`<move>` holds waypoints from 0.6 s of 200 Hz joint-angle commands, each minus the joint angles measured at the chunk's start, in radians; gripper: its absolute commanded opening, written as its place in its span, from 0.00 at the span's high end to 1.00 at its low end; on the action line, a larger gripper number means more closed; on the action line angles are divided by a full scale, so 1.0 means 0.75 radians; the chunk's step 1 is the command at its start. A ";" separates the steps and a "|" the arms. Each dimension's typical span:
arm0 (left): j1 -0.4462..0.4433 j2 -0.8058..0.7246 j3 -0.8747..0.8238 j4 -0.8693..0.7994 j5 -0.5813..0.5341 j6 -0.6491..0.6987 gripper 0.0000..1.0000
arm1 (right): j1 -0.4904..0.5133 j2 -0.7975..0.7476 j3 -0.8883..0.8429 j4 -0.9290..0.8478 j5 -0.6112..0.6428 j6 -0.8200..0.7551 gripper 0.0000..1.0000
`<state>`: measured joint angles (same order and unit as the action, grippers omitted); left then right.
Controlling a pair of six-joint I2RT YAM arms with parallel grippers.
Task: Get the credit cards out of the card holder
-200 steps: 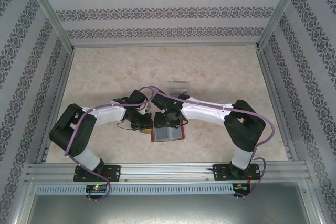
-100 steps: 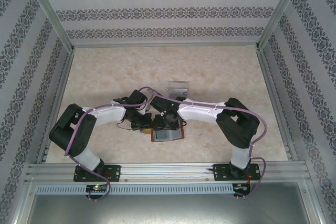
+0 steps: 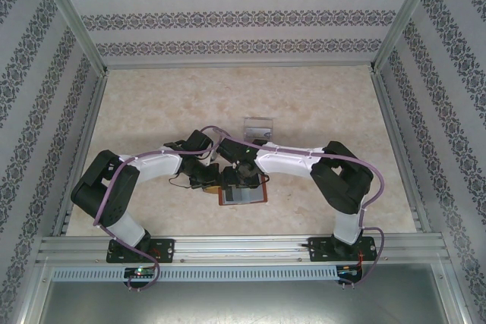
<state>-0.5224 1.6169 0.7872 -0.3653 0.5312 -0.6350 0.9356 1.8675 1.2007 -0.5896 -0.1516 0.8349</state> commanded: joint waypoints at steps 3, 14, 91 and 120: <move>-0.009 0.017 -0.027 -0.051 0.000 0.032 0.93 | 0.033 0.048 0.015 -0.088 0.062 -0.014 0.39; -0.010 0.021 -0.023 -0.049 0.003 0.031 0.93 | 0.033 0.037 0.015 -0.097 0.079 -0.011 0.42; -0.010 0.032 0.004 -0.083 0.001 0.051 0.93 | 0.024 -0.112 0.019 -0.233 0.221 -0.019 0.59; -0.010 0.022 0.021 -0.105 -0.008 0.056 0.93 | -0.001 -0.163 0.000 -0.262 0.233 -0.034 0.66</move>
<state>-0.5224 1.6180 0.7898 -0.3698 0.5350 -0.6201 0.9459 1.7988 1.2064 -0.7242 -0.0257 0.8299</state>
